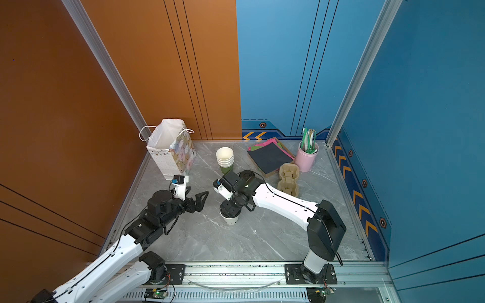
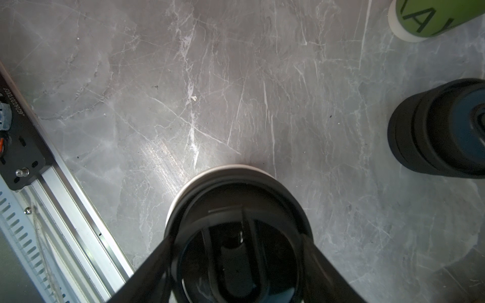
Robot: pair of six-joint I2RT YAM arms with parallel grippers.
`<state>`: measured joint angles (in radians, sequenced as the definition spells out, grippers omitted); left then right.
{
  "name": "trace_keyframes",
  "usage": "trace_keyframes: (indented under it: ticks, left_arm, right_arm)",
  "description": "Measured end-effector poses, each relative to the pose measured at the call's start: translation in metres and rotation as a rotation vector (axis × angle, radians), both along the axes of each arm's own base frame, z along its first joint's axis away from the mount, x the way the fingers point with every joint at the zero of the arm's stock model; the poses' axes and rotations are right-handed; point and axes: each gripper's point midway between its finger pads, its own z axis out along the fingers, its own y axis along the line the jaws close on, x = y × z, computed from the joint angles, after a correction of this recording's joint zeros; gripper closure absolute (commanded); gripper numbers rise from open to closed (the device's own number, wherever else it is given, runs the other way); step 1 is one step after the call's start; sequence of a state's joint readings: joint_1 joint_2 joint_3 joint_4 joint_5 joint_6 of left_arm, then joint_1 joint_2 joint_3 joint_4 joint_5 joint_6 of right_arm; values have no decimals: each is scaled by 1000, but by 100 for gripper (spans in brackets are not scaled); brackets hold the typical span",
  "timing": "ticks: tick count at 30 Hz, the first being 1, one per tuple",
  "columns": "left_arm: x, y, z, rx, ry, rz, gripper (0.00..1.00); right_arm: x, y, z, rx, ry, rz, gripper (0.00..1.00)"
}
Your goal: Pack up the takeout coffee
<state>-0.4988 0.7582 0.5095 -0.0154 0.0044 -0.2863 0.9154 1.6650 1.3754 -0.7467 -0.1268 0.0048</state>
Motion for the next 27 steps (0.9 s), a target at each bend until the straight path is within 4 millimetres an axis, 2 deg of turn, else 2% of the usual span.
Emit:
trace_keyframes:
  ticks: [17, 27]
  left_arm:
    - [-2, 2, 2, -5, -11, 3, 2]
    - [-2, 2, 0, -2, -6, 4, 2]
  right_arm:
    - [0, 6, 9, -3, -33, 16, 32]
    - [-5, 8, -3, -40, -14, 37, 32]
